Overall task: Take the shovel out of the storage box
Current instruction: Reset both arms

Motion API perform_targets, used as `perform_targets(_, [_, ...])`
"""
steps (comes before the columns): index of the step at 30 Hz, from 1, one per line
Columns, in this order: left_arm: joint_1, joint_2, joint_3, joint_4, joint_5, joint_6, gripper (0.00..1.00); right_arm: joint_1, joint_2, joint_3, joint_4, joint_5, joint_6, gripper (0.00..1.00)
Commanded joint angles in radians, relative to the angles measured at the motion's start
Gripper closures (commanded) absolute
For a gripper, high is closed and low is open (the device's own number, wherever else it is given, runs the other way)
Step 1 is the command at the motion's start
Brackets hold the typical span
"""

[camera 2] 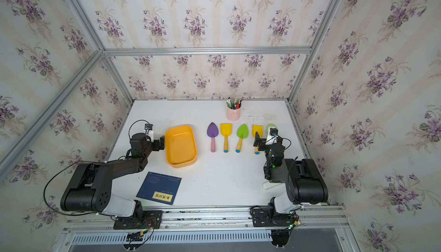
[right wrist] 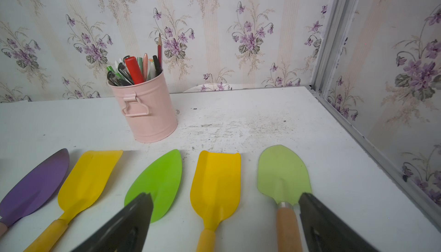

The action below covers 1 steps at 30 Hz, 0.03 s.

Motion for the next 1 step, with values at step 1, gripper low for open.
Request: perform_targets(1, [0.001,0.002,0.005,0.023,0.007,0.009,0.00,0.001,-0.005,0.001,0.003,0.005,0.001,0.00])
